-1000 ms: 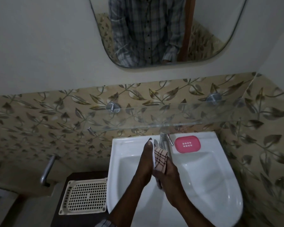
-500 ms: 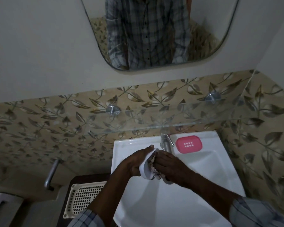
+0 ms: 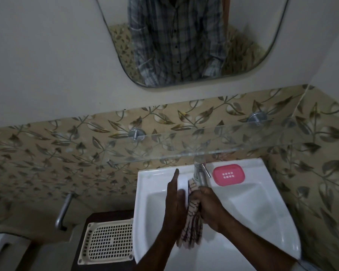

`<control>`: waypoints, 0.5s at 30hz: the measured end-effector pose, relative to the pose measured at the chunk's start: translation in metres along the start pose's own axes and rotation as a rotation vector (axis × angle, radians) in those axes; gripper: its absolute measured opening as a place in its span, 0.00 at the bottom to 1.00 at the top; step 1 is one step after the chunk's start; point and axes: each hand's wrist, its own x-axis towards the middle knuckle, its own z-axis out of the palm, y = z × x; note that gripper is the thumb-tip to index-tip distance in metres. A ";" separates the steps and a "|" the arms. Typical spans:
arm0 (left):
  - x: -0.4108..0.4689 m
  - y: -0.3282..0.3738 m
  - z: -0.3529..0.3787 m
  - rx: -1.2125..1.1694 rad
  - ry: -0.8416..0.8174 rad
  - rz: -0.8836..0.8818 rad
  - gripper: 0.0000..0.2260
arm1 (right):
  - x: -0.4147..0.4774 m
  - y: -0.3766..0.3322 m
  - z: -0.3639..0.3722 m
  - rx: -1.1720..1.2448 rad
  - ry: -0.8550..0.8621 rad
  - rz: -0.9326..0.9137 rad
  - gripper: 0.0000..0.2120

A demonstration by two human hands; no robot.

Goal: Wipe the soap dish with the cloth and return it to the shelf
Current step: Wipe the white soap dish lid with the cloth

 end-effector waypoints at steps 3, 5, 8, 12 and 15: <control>-0.011 -0.012 -0.007 -0.121 -0.090 -0.054 0.34 | 0.002 -0.017 0.000 0.035 -0.053 0.002 0.03; -0.008 -0.011 -0.011 -0.030 -0.120 0.008 0.32 | 0.000 -0.019 0.000 -0.094 -0.113 -0.058 0.11; 0.003 0.002 -0.019 -0.159 -0.200 -0.119 0.28 | -0.001 -0.022 -0.004 -0.349 -0.035 -0.203 0.10; 0.035 0.023 -0.047 -0.800 -0.183 -0.953 0.46 | -0.009 -0.014 -0.012 -0.884 -0.216 -0.553 0.13; 0.048 0.052 -0.050 -0.827 -0.286 -1.123 0.39 | -0.010 0.007 -0.006 -1.218 -0.351 -0.788 0.18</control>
